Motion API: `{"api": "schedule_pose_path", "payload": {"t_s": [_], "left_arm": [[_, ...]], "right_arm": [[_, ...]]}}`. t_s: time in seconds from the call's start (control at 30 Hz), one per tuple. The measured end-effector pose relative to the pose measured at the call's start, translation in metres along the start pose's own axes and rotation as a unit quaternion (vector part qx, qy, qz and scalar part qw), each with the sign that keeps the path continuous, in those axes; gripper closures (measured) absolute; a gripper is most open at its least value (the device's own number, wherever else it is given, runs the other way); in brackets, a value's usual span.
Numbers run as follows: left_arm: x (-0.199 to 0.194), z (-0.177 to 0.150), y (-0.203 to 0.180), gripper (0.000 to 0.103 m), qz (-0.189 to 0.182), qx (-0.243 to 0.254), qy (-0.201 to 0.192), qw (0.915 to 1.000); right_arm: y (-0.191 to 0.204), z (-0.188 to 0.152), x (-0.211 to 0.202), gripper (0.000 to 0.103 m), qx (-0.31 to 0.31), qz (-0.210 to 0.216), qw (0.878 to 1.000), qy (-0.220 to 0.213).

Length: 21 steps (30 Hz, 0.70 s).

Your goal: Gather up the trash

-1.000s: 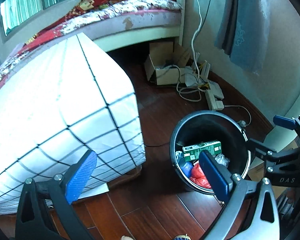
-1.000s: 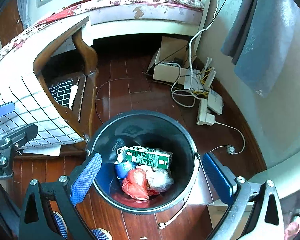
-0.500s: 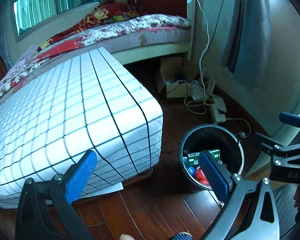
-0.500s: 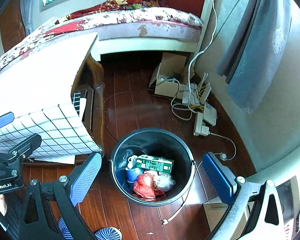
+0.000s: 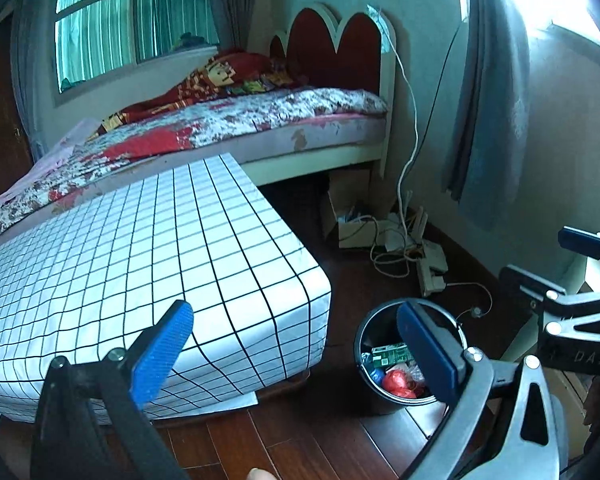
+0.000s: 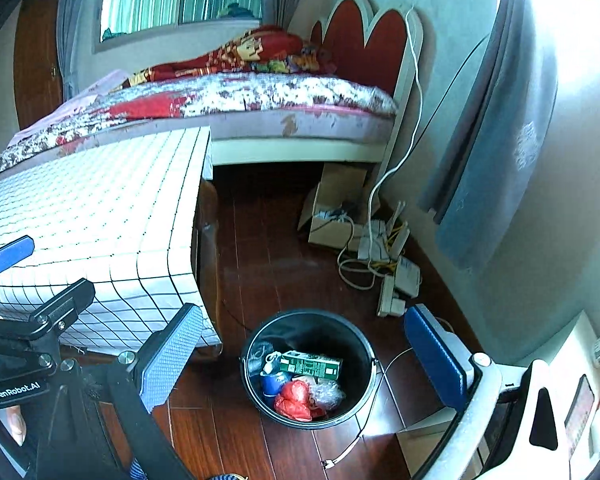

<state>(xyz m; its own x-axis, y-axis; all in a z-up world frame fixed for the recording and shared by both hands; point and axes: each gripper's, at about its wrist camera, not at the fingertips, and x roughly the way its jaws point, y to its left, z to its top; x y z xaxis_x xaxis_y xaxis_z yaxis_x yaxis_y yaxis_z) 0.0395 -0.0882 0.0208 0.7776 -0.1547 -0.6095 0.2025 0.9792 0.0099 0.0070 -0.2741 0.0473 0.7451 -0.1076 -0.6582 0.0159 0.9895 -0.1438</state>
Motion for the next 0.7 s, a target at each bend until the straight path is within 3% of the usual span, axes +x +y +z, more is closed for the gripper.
{"api": "schedule_pose_path", "payload": {"t_s": [0.37,0.7], "left_arm": [[-0.057,-0.002,0.006,0.001,0.003,-0.004,-0.049,0.9988],[-0.056,0.000,0.013,0.001,0.006,-0.006,-0.057,0.9983]], "right_arm": [[0.005,0.002,-0.058,0.001,0.011,-0.005,0.999,-0.044],[0.002,0.006,-0.064,0.001,0.016,-0.007,0.998,-0.053]]}}
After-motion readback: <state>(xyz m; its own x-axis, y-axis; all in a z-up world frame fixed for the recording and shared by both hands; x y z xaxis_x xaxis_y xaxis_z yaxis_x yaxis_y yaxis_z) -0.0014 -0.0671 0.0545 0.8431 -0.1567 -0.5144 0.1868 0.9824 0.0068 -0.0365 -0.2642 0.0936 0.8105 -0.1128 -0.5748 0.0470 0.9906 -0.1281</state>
